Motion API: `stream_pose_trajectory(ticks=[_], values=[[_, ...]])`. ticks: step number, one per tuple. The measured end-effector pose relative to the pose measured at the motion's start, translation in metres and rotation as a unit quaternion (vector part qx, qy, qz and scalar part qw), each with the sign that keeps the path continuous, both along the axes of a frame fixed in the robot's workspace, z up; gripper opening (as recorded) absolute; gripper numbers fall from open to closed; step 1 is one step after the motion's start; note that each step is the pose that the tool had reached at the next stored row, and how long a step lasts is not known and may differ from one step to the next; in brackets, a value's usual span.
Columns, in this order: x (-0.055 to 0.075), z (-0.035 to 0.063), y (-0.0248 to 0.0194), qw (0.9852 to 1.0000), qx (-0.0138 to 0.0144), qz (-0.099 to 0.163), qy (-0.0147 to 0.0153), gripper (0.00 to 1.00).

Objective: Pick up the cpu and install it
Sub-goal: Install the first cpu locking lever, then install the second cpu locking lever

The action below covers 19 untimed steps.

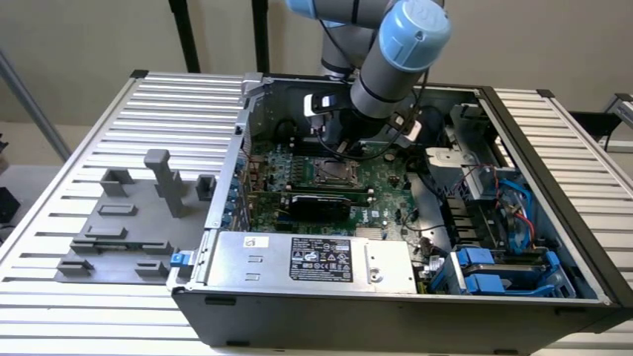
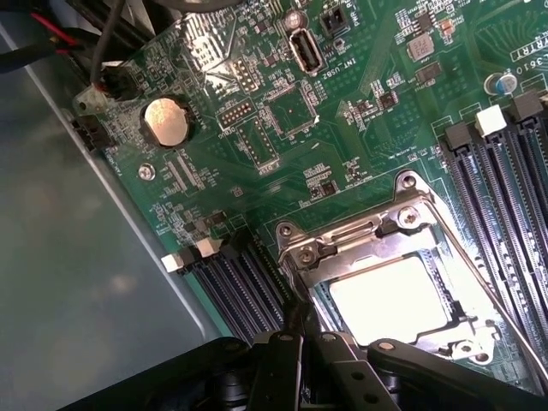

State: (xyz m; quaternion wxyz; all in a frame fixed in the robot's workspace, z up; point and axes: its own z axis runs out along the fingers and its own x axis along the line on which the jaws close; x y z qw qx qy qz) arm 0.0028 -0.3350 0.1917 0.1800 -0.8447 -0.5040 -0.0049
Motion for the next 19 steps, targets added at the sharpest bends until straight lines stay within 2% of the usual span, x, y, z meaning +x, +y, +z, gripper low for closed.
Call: stream_pose_trajectory(ticks=[12, 19], values=[[0.0028, 0.0022, -0.0006, 1.0, 0.002, 0.001, 0.0006, 0.11], [0.0029, 0.0023, -0.0007, 1.0, 0.0019, 0.001, 0.0006, 0.11]])
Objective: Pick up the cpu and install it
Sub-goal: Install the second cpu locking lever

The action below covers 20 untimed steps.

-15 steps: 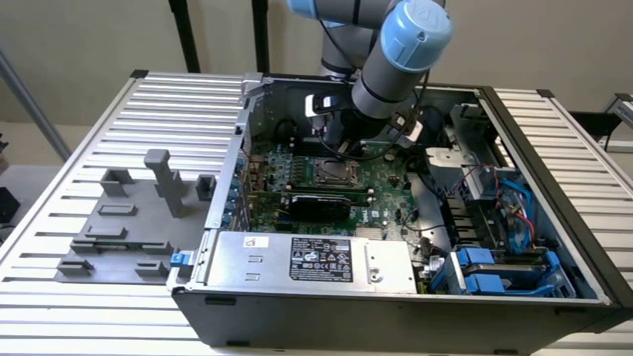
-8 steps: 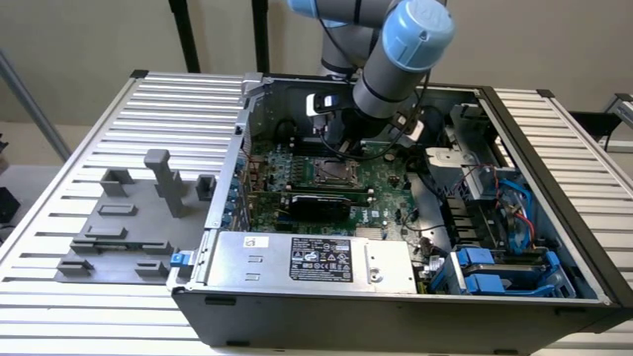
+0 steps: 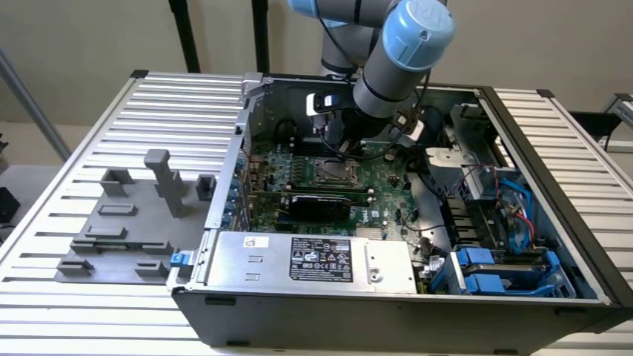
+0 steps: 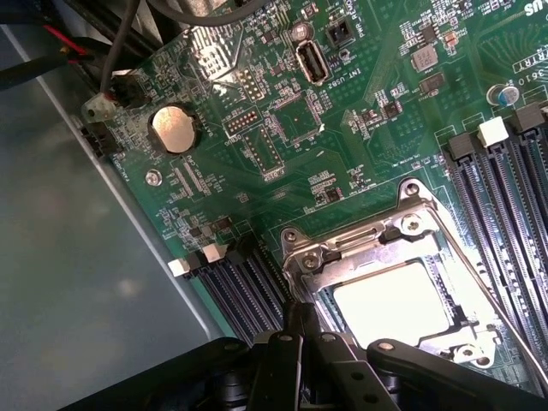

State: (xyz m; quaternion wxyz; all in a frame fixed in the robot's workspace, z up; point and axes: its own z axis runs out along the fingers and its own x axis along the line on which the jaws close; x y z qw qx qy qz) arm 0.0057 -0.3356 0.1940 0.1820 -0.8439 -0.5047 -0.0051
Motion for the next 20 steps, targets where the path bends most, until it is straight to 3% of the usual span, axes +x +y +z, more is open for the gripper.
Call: stream_pose_trajectory(ticks=[8, 12, 20], values=[[0.0, 0.0006, -0.0011, 1.0, -0.0002, 0.0, 0.0009, 0.11], [0.0, 0.0104, -0.0048, 1.0, 0.0, 0.0, 0.0026, 0.11], [-0.015, 0.0167, -0.0241, 1.0, 0.0, 0.0, 0.0026, 0.11]])
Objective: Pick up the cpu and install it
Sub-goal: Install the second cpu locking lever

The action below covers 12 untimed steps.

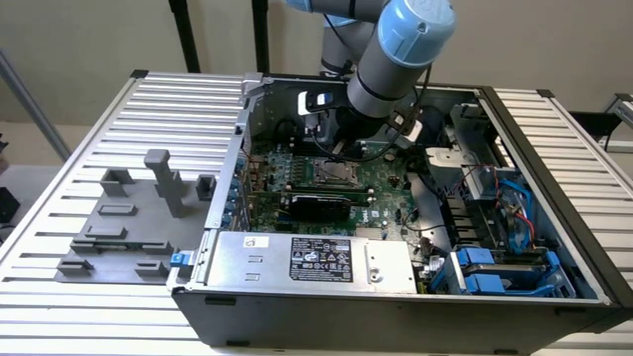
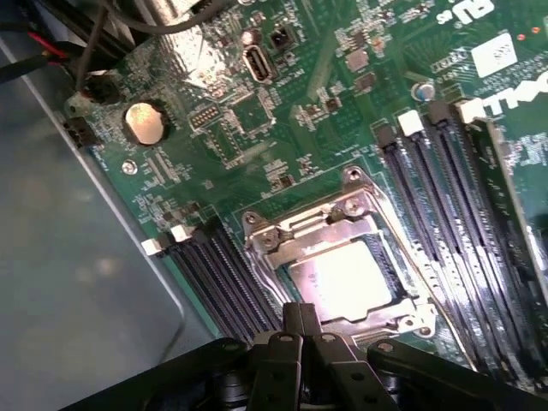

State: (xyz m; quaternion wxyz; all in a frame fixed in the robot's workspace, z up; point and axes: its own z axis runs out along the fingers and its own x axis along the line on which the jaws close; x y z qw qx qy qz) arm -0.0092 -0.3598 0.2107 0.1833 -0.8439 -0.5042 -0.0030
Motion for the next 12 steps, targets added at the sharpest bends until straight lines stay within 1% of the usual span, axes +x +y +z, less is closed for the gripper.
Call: stream_pose_trajectory(ticks=[2, 4, 9, 12], values=[[-0.002, 0.0016, -0.005, 1.0, 0.0, 0.0, 0.0, 0.11], [-0.003, 0.0058, -0.0122, 1.0, 0.0, 0.0, 0.0, 0.11], [-0.003, 0.0219, -0.0307, 1.0, -0.0001, 0.0, 0.0012, 0.11], [-0.004, 0.0275, -0.0403, 1.0, 0.0, 0.0, 0.0015, 0.11]])
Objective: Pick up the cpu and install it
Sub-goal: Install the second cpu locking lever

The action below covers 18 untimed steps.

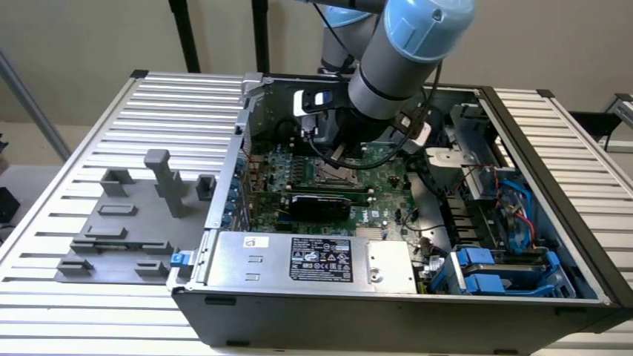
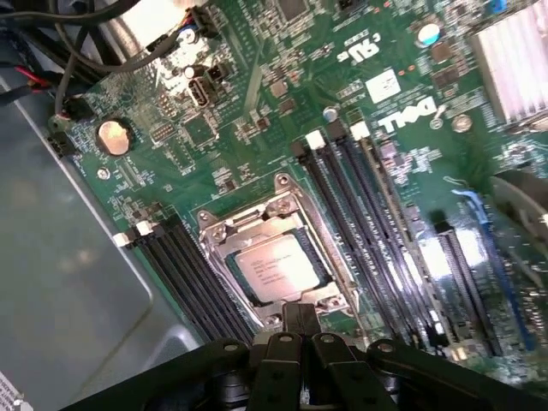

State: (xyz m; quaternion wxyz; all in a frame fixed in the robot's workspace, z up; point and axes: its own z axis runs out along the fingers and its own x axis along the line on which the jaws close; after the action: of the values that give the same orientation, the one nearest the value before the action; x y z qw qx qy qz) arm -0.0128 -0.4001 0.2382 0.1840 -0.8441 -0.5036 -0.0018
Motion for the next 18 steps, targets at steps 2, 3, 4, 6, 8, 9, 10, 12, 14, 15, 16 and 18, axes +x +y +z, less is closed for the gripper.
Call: stream_pose_trajectory(ticks=[2, 3, 4, 6, 8, 9, 10, 12, 14, 15, 16, 18], values=[[-0.001, 0.002, -0.0056, 1.0, 0.0, 0.0, 0.0, 0.11], [-0.002, 0.0027, -0.008, 1.0, -0.0001, 0.0, 0.0, 0.11], [-0.003, 0.003, -0.0104, 1.0, -0.0003, 0.0, 0.0, 0.11], [-0.006, 0.0031, -0.0152, 1.0, -0.0003, 0.0, 0.0, 0.11], [-0.011, 0.0032, -0.0192, 1.0, -0.0004, 0.0, 0.0, 0.11], [-0.014, 0.0031, -0.0207, 1.0, -0.0004, 0.0, 0.0, 0.11], [-0.017, 0.0031, -0.0219, 1.0, -0.0004, 0.0, 0.0, 0.11], [-0.023, 0.0031, -0.0226, 1.0, -0.0004, 0.0, 0.0, 0.11], [-0.03, 0.003, -0.0227, 1.0, -0.0004, 0.0, 0.0, 0.11], [-0.033, 0.0028, -0.0226, 1.0, -0.0004, 0.0, 0.0, 0.11], [-0.034, 0.0025, -0.0221, 1.0, -0.0005, 0.0, 0.0, 0.11], [-0.035, 0.0017, -0.02, 1.0, -0.0005, 0.0, 0.0, 0.11]])
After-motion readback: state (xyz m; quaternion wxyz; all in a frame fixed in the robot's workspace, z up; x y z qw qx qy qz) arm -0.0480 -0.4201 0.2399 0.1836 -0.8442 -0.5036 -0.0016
